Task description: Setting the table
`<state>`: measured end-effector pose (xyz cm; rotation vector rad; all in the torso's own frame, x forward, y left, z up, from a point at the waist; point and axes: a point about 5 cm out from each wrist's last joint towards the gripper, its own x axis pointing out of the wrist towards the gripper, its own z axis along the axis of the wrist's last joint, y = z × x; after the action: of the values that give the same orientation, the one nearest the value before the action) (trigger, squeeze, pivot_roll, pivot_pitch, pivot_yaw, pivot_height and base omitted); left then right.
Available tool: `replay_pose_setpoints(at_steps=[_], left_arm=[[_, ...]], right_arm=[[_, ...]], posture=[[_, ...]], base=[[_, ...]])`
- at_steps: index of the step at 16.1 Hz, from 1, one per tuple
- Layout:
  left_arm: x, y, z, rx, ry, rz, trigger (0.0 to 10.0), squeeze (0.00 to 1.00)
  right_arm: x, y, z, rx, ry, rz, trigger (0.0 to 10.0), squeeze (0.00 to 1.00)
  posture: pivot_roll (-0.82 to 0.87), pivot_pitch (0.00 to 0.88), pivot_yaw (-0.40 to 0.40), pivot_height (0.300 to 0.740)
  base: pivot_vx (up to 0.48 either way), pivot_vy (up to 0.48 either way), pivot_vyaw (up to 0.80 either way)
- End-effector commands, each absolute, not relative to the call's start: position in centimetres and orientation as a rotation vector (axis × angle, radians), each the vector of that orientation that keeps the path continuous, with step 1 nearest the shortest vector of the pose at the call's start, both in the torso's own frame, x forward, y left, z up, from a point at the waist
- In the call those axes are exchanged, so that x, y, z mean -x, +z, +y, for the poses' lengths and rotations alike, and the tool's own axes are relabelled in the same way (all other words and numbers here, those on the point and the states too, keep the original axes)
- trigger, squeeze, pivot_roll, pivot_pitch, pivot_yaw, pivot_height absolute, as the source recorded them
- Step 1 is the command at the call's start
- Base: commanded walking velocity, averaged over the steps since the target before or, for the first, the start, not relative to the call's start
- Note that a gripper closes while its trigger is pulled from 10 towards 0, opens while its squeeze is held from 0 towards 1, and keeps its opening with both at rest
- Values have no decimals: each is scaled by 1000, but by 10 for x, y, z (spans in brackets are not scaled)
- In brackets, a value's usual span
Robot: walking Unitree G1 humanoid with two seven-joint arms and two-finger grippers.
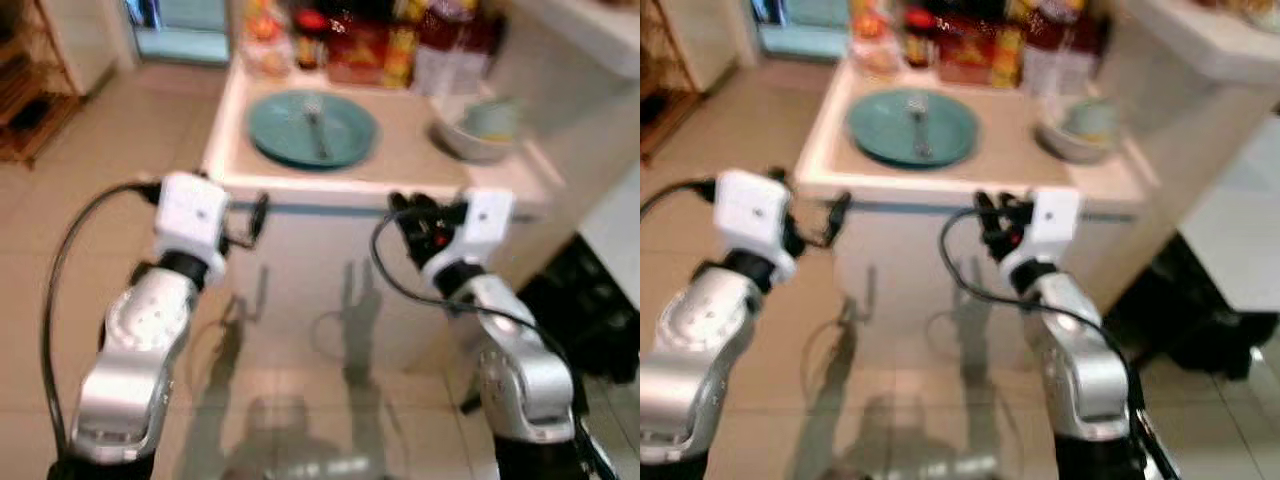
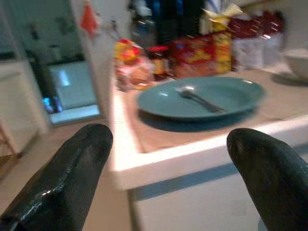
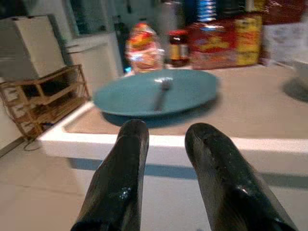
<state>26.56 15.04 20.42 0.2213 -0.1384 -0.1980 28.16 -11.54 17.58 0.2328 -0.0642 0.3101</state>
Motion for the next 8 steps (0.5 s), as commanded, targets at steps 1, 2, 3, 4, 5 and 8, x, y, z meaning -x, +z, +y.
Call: replay_pose_setpoints(at_steps=[1,2,3,4,5,8], left_arm=[[-265,208,141,-218,-225,-158,10000,0],[-266,209,140,-233,-231,-167,10000,0],[-267,210,139,-262,-249,-184,10000,0],[-267,210,138,-272,-256,-191,10000,0],[-268,210,138,-277,-261,-190,10000,0],[-270,211,137,-275,-273,-188,10000,0]], right_arm=[[-281,175,-128,-230,265,-64,10000,0],[-281,176,-129,-230,260,-66,10000,0],[-281,176,-130,-221,253,-71,10000,0],[-282,177,-130,-217,249,-72,10000,0],[-282,177,-131,-214,244,-75,10000,0],[-283,179,-138,-210,192,-91,10000,0]], posture=[[153,30,-74,740],[153,30,-74,740],[149,27,-65,740],[147,26,-57,740],[147,26,-55,740],[145,21,-45,740]], base=[[0,0,0],[0,0,0],[0,0,0],[0,0,0],[334,0,0],[393,0,140]])
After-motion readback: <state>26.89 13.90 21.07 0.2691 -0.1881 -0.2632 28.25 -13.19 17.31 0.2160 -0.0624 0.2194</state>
